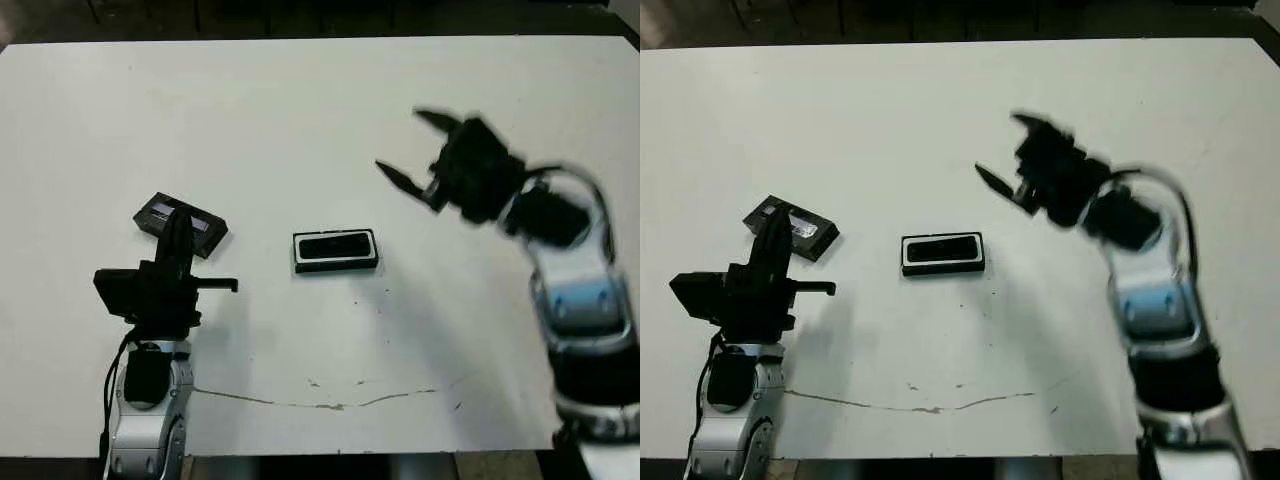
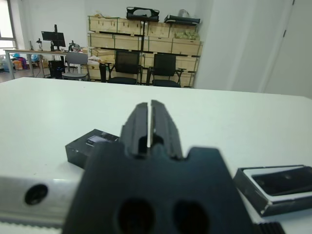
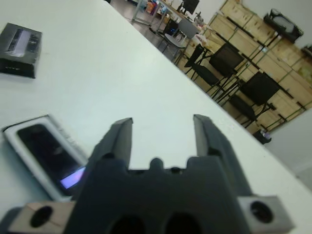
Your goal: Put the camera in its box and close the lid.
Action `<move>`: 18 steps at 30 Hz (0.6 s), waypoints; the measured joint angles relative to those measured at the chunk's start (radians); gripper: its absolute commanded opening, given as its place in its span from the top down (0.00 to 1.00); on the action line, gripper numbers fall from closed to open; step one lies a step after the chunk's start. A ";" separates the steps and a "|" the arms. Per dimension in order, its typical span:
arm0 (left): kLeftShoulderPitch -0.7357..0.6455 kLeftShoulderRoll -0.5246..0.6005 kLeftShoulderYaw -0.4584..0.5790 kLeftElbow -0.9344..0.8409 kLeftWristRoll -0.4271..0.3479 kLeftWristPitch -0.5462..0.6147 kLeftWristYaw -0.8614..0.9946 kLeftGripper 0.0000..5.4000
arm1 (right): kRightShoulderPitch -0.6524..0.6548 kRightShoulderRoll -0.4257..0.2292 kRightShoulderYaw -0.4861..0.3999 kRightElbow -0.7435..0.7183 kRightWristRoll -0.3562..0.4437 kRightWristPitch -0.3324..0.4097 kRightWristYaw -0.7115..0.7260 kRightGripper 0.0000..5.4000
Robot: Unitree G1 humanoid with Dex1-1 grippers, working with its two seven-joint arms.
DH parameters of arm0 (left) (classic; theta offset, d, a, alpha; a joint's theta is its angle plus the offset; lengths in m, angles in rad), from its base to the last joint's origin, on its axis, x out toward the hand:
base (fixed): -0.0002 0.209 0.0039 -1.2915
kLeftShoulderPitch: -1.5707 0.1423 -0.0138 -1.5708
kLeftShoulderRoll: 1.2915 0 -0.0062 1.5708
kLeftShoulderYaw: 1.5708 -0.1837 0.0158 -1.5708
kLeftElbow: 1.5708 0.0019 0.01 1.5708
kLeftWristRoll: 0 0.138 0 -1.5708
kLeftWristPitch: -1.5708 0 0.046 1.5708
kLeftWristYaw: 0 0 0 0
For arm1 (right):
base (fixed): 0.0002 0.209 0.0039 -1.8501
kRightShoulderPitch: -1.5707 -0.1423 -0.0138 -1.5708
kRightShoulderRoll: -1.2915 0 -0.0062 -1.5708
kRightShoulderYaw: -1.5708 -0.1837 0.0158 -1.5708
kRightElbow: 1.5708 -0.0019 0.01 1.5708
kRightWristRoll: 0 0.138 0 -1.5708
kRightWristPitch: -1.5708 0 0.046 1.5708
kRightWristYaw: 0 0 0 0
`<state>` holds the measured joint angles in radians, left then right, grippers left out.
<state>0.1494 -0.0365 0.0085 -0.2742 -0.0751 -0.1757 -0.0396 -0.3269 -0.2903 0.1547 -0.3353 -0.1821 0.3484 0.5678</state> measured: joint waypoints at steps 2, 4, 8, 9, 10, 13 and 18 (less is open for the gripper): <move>0.000 0.000 0.003 -0.001 -0.002 0.001 -0.002 1.00 | 0.035 0.006 0.042 -0.009 -0.026 -0.008 -0.034 0.69; 0.001 0.000 0.006 -0.004 -0.002 0.005 -0.003 1.00 | 0.061 0.012 0.081 -0.014 -0.048 -0.026 -0.067 0.76; 0.001 0.005 0.010 -0.005 -0.002 0.006 -0.006 1.00 | 0.076 0.021 0.130 0.010 -0.079 -0.086 -0.115 0.89; 0.001 0.005 0.010 -0.005 -0.002 0.006 -0.006 1.00 | 0.075 0.022 0.138 0.016 -0.088 -0.091 -0.122 0.93; 0.001 0.005 0.010 -0.005 -0.002 0.006 -0.006 1.00 | 0.072 0.022 0.145 0.026 -0.095 -0.093 -0.128 0.96; 0.002 0.007 0.010 -0.005 -0.001 0.006 -0.008 1.00 | 0.060 0.022 0.159 0.047 -0.110 -0.092 -0.129 1.00; 0.004 0.009 0.010 -0.005 -0.001 0.006 -0.012 1.00 | 0.042 0.022 0.171 0.073 -0.110 -0.080 -0.123 1.00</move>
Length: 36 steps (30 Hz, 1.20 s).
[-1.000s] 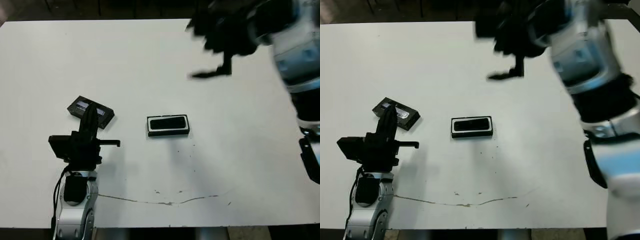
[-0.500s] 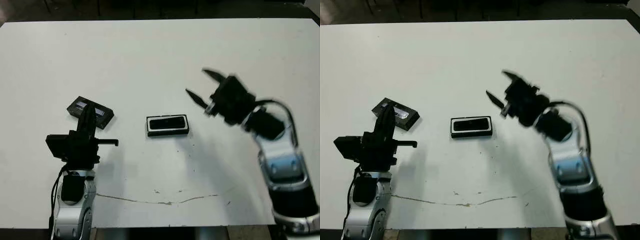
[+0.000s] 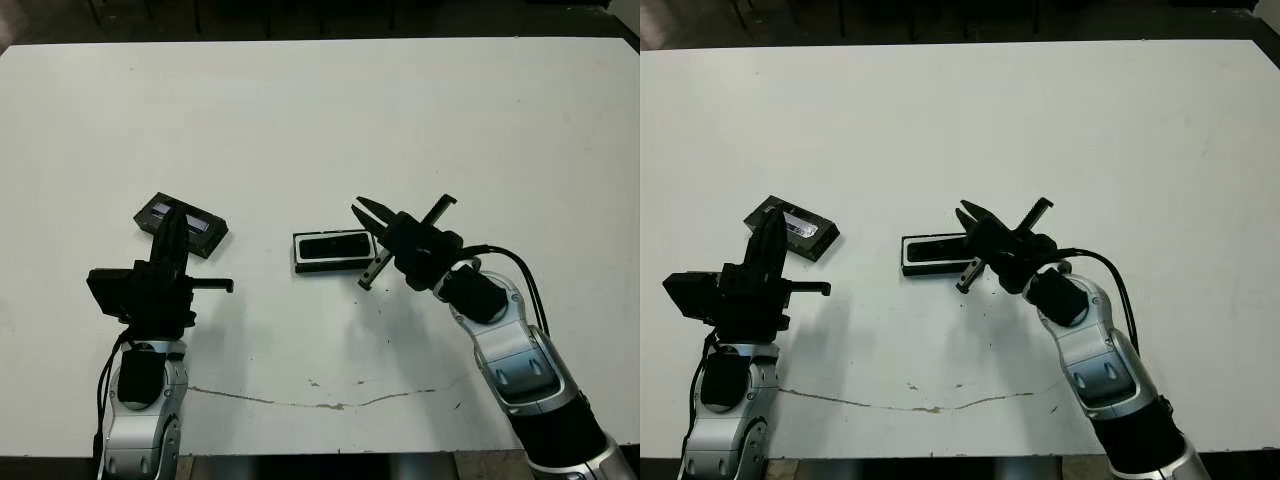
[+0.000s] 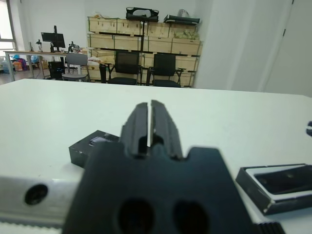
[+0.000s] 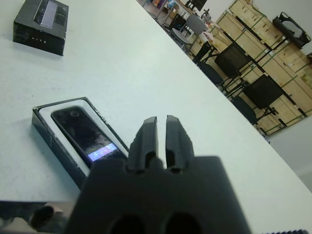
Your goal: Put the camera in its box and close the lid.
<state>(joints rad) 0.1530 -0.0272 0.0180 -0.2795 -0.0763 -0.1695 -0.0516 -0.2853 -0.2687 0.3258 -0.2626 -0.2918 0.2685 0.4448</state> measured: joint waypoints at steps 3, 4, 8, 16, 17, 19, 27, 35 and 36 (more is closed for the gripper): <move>0.001 0.000 -0.001 0.000 0.003 0.000 0.000 1.00 | -0.004 0.000 0.004 0.016 0.001 0.013 0.010 1.00; 0.001 0.000 -0.001 0.000 0.005 -0.001 0.000 1.00 | -0.008 0.000 0.007 0.021 0.000 0.020 0.015 1.00; 0.001 0.000 -0.003 0.000 0.007 -0.004 0.000 1.00 | -0.021 -0.006 0.020 0.050 -0.006 0.030 0.028 1.00; 0.001 0.000 -0.006 -0.011 0.005 0.004 0.001 1.00 | -0.006 -0.025 0.041 0.061 -0.008 0.075 0.076 1.00; 0.001 0.000 -0.007 -0.011 0.005 0.006 0.002 1.00 | 0.001 -0.027 0.043 0.049 -0.006 0.081 0.080 1.00; 0.000 0.000 -0.009 -0.013 0.005 0.012 0.004 1.00 | 0.012 -0.037 0.045 0.025 0.003 0.103 0.098 1.00; -0.007 0.000 -0.006 -0.011 0.005 0.012 0.005 1.00 | 0.065 -0.092 0.052 -0.026 0.014 0.106 0.125 1.00; -0.017 0.013 0.009 -0.010 0.005 0.011 0.003 1.00 | 0.146 -0.091 -0.058 -0.065 0.114 0.085 0.084 1.00; -0.018 0.019 0.012 -0.014 0.004 0.011 0.002 1.00 | 0.164 -0.076 -0.098 -0.066 0.150 0.094 0.071 1.00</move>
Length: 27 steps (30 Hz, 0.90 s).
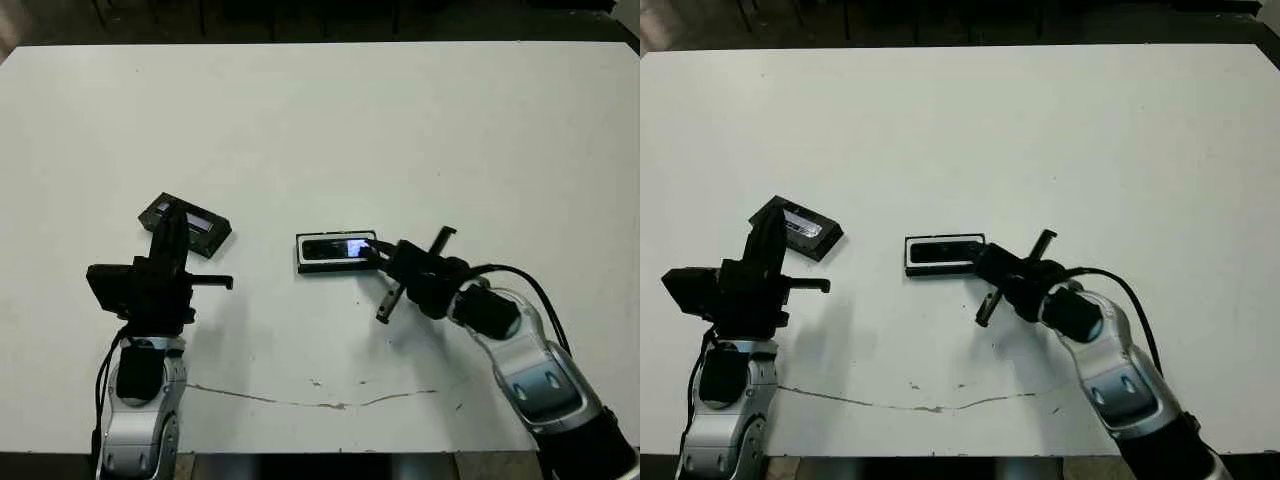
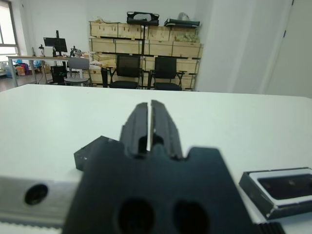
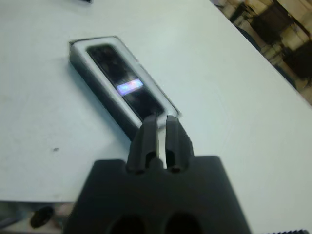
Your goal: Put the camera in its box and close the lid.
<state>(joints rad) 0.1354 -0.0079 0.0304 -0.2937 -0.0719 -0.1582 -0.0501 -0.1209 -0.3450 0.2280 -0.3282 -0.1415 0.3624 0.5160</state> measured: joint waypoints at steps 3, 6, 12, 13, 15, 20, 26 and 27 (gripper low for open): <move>-0.001 0.025 0.017 -0.032 -0.006 0.003 -0.015 1.00 | 0.019 0.041 -0.137 -0.032 0.122 0.037 -0.035 1.00; -0.009 0.076 0.045 -0.096 -0.023 0.034 -0.051 1.00 | -0.009 0.056 -0.254 -0.098 0.242 0.104 -0.052 1.00; -0.078 0.282 0.156 -0.252 -0.128 0.234 -0.174 1.00 | -0.084 0.028 -0.381 -0.137 0.415 0.192 -0.047 1.00; -0.102 0.326 0.175 -0.258 -0.139 0.260 -0.201 1.00 | -0.092 0.021 -0.388 -0.137 0.425 0.198 -0.049 1.00; -0.167 0.442 0.209 -0.259 -0.162 0.326 -0.274 1.00 | -0.115 0.000 -0.389 -0.137 0.434 0.214 -0.051 1.00; -0.367 0.697 0.205 -0.210 -0.180 0.534 -0.434 1.00 | -0.168 -0.055 -0.381 -0.132 0.453 0.250 -0.046 1.00; -0.763 0.903 -0.085 0.001 -0.074 0.675 -0.731 1.00 | -0.204 -0.101 -0.335 -0.118 0.464 0.271 -0.015 1.00; -0.843 0.913 -0.155 0.061 -0.030 0.667 -0.790 1.00 | -0.209 -0.105 -0.328 -0.117 0.464 0.272 -0.011 1.00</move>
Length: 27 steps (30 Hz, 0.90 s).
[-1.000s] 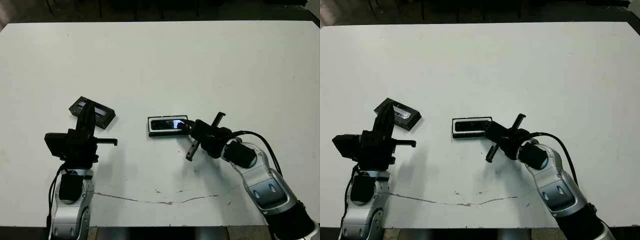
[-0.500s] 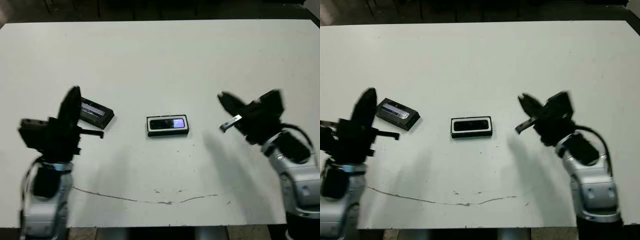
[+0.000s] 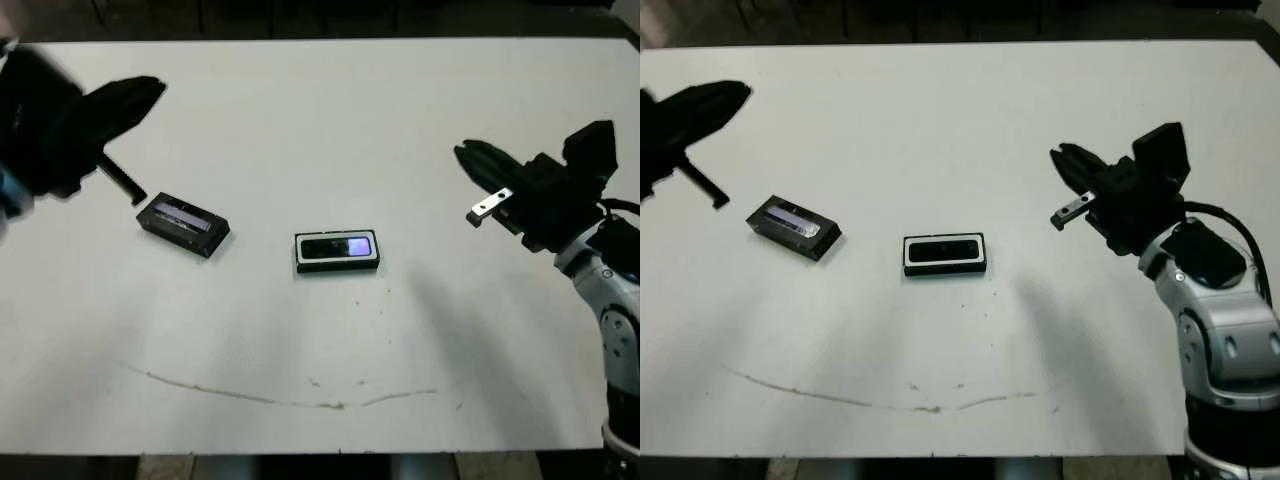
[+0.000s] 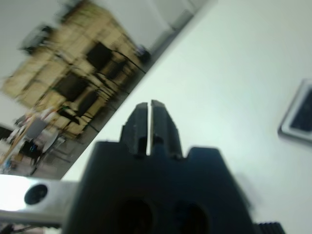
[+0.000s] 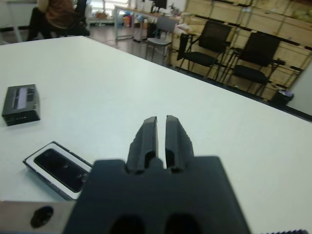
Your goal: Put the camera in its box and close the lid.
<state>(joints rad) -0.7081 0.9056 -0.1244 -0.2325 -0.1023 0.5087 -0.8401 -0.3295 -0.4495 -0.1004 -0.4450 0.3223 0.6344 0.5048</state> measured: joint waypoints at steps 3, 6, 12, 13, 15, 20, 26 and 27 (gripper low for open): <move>-0.193 -0.020 -0.162 0.200 0.125 -0.063 -0.122 1.00 | -0.010 -0.013 0.015 -0.001 0.001 0.000 0.008 1.00; -0.333 -0.097 -0.273 0.421 0.208 -0.106 -0.214 1.00 | -0.008 -0.016 0.021 -0.005 0.001 -0.001 0.009 1.00; -0.504 -0.292 -0.475 0.843 0.398 -0.148 -0.359 1.00 | 0.027 -0.024 0.025 -0.026 0.001 -0.008 0.014 1.00; -0.521 -0.324 -0.505 0.903 0.427 -0.161 -0.379 1.00 | 0.033 -0.024 0.023 -0.031 0.004 -0.008 0.014 1.00; -0.531 -0.372 -0.537 0.983 0.466 -0.195 -0.398 1.00 | 0.049 -0.024 0.017 -0.044 0.011 -0.007 0.012 1.00; -0.542 -0.449 -0.576 1.125 0.549 -0.227 -0.416 1.00 | 0.088 -0.024 0.007 -0.078 0.029 -0.003 0.004 1.00; -0.526 -0.478 -0.594 1.145 0.616 -0.237 -0.419 1.00 | 0.115 -0.029 0.007 -0.085 0.031 -0.001 0.003 1.00; -0.514 -0.479 -0.595 1.145 0.619 -0.243 -0.425 1.00 | 0.118 -0.031 0.007 -0.085 0.030 -0.001 0.004 1.00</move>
<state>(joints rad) -1.2224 0.4270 -0.7194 0.9126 0.5167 0.2659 -1.2656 -0.2114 -0.4809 -0.0939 -0.5302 0.3526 0.6337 0.5087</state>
